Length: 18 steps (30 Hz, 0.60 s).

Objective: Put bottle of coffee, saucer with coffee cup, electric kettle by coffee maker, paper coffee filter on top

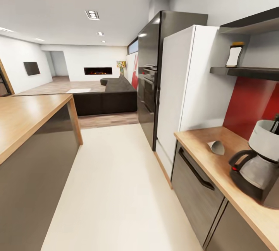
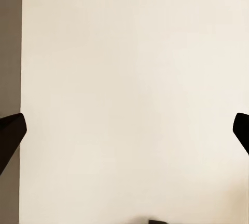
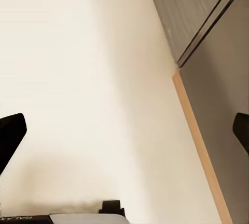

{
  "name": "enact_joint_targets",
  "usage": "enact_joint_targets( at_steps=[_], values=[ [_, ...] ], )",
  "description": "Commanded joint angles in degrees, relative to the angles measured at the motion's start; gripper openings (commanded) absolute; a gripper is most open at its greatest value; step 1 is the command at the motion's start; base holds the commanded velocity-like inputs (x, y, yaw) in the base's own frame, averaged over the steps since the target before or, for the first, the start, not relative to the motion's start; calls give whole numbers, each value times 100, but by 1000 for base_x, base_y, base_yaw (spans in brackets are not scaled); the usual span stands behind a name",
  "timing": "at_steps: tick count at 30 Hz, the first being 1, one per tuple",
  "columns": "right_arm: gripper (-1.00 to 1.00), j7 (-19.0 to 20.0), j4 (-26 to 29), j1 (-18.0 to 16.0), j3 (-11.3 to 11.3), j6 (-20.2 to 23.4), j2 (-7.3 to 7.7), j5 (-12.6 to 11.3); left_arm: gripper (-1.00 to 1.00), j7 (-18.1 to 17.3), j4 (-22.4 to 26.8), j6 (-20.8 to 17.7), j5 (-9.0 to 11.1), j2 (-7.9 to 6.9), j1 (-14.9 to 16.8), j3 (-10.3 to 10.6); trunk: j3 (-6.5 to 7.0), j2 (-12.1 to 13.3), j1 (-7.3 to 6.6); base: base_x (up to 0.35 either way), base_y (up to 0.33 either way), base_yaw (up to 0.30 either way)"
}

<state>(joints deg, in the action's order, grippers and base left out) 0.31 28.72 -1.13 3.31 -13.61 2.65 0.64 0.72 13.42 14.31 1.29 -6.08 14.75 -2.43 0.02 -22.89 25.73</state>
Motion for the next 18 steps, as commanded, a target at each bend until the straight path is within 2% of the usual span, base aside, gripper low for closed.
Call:
enact_joint_targets(
  at_steps=[1, 7, 18],
  values=[
    [100, 4, -5, -2, 12, -19, -2, 6, 100, -2, -6, 19, 13, 1, 2, -12, -2, -3, 5, 338, 101, 0],
    [100, 5, -6, -2, 12, -19, -2, 6, 100, -2, -6, 19, 14, 1, 2, -12, -2, -3, 5, 338, 104, -91],
    [100, 5, -7, -2, 12, -19, -2, 6, 100, -2, -6, 19, 12, 1, 2, -12, -2, -3, 5, 332, 137, -250]
  ],
)
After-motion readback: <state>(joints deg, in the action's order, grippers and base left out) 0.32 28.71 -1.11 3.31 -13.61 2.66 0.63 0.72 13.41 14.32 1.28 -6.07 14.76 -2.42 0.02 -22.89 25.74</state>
